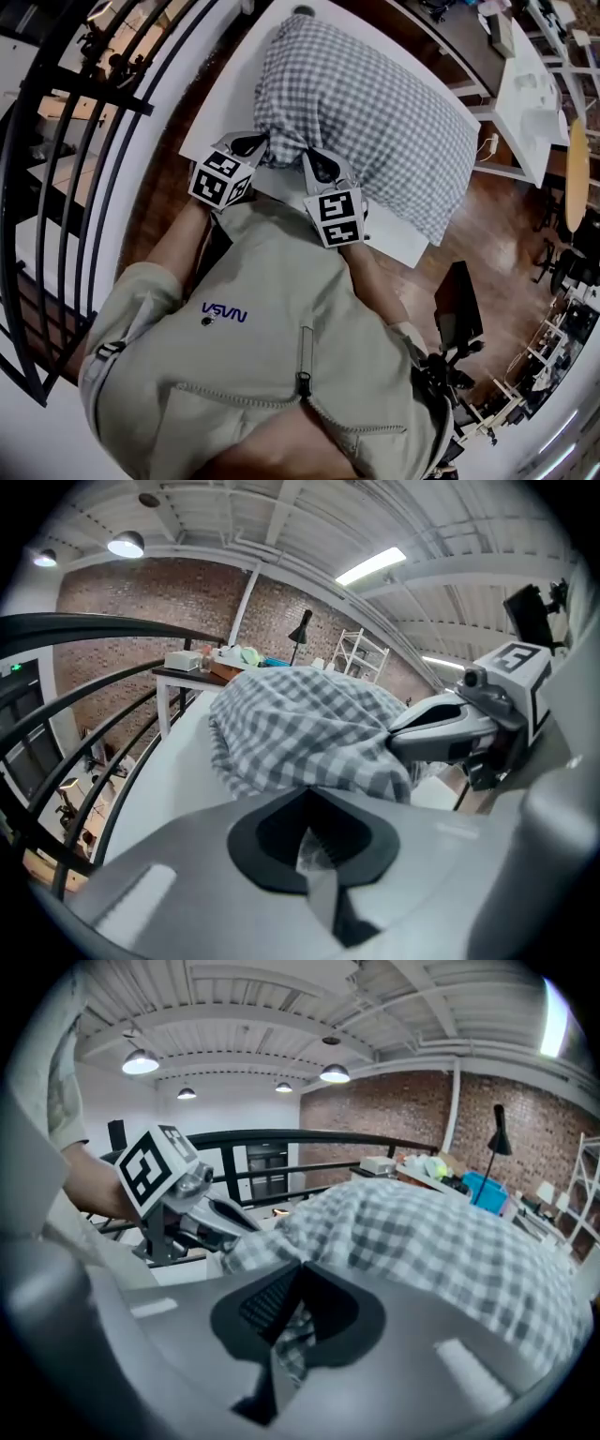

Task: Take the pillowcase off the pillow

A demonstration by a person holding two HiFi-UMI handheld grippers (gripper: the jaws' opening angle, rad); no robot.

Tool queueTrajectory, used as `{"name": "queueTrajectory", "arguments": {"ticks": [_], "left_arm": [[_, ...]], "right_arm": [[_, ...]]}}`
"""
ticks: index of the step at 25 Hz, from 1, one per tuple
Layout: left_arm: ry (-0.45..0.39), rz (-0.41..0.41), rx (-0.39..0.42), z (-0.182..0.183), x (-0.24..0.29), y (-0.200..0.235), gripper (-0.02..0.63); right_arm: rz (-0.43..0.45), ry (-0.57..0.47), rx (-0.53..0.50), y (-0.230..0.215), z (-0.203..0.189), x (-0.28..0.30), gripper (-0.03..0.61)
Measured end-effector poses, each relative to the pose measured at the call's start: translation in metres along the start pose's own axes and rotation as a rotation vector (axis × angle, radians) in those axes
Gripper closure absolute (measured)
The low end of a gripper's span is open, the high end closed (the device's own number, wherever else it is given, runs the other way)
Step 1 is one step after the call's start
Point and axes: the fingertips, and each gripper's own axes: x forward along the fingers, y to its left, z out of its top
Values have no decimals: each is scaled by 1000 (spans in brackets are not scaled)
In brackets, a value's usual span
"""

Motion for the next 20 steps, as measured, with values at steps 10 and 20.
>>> {"name": "queueTrajectory", "arguments": {"ticks": [10, 20], "left_arm": [[-93, -13, -10, 12, -10, -20, 609], [-103, 149, -64, 22, -19, 40, 609]], "right_arm": [[139, 117, -135, 45, 15, 25, 473], [78, 94, 16, 22, 4, -20, 572]]}}
